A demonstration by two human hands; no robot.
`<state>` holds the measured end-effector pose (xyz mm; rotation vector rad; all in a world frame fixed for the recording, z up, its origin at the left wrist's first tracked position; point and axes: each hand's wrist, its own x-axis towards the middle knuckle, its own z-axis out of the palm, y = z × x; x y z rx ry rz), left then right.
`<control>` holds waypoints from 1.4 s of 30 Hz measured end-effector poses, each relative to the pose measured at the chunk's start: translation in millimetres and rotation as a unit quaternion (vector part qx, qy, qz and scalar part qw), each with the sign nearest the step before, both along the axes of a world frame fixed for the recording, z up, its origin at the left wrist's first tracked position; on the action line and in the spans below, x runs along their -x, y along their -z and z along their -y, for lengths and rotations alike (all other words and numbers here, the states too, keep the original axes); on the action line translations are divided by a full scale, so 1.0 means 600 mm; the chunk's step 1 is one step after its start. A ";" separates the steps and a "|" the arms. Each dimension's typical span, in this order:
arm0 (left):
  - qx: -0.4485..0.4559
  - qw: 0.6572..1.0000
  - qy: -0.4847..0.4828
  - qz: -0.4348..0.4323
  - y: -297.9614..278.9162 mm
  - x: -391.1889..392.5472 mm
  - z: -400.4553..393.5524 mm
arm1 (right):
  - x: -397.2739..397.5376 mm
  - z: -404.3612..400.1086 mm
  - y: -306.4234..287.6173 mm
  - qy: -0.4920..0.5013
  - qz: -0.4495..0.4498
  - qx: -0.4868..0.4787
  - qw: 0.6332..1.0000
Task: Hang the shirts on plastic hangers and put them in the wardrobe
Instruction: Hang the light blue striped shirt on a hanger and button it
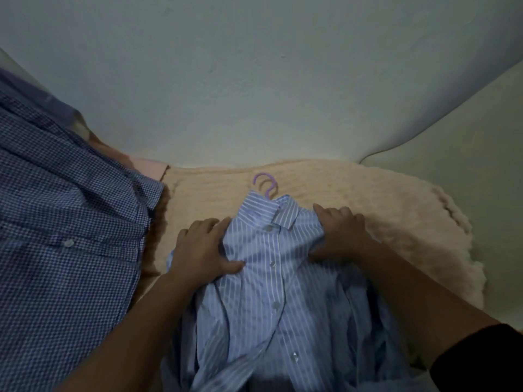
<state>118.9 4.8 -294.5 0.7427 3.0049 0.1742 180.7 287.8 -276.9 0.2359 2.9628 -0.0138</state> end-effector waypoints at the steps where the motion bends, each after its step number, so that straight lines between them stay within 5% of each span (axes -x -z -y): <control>1: -0.015 1.000 0.000 -0.026 -0.004 0.011 0.002 | 0.008 0.000 -0.006 -0.004 -0.032 -0.005 0.999; 10: -0.044 0.987 -0.026 -0.151 -0.047 0.154 -0.035 | 0.130 0.000 -0.039 0.043 -0.203 0.018 0.978; 15: 0.007 0.993 -0.066 -0.097 0.012 0.138 -0.053 | 0.129 0.007 0.014 0.067 -0.128 0.036 0.989; 19: -0.071 0.986 -0.080 -0.129 0.022 0.092 -0.045 | 0.104 0.011 0.020 0.071 -0.116 0.066 0.989; 22: -0.153 0.974 -0.069 -0.152 0.014 0.043 -0.025 | 0.055 0.024 0.022 0.013 -0.215 0.076 0.974; 27: -0.190 0.981 0.020 -0.024 0.000 -0.063 0.007 | -0.055 0.056 0.011 -0.008 -0.263 0.170 0.950; 31: -0.217 0.975 -0.052 0.003 -0.010 -0.133 0.034 | -0.149 0.079 -0.002 0.033 -0.196 0.258 0.946; 38: -0.207 0.965 -0.151 0.059 -0.038 -0.221 0.074 | -0.265 0.094 -0.014 0.105 -0.110 0.266 0.952; 42: -0.107 0.960 -0.216 0.145 -0.054 -0.252 0.097 | -0.319 0.101 -0.030 0.111 -0.053 0.170 0.978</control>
